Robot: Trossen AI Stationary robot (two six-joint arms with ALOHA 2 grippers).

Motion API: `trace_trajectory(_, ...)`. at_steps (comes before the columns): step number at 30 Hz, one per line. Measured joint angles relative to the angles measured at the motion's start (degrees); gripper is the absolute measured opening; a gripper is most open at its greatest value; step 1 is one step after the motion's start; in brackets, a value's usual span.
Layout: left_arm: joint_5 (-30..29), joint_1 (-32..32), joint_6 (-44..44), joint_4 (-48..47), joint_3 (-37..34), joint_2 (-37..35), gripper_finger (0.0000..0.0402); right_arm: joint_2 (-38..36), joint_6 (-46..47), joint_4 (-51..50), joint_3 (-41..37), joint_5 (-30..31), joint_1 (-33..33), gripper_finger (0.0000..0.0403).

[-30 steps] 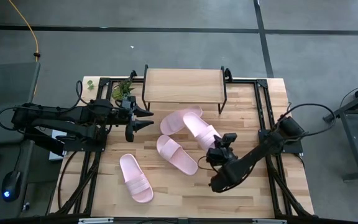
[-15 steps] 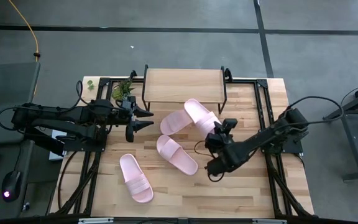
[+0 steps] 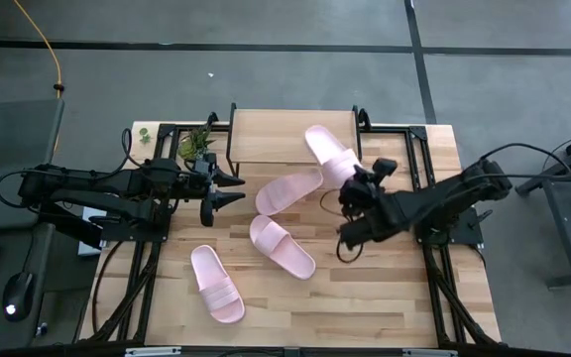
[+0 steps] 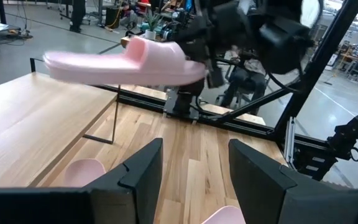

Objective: Pick and place slides into the shelf
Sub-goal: Put the pink slide on the shelf

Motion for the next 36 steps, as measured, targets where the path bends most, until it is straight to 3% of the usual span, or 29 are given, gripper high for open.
trace_trajectory(9,-0.4,0.0,0.0,0.0,0.0,0.0,0.0166,0.0,-0.7,0.0,0.0,1.2,-7.6,0.0)
trace_trajectory(24,-0.4,0.0,0.0,0.0,0.0,0.0,0.0166,0.1,2.2,2.6,0.0,1.2,-14.1,0.0)
trace_trajectory(36,-0.4,0.0,0.0,0.0,0.0,0.0,0.0166,0.2,-4.5,17.9,-6.6,1.8,-15.5,0.0)
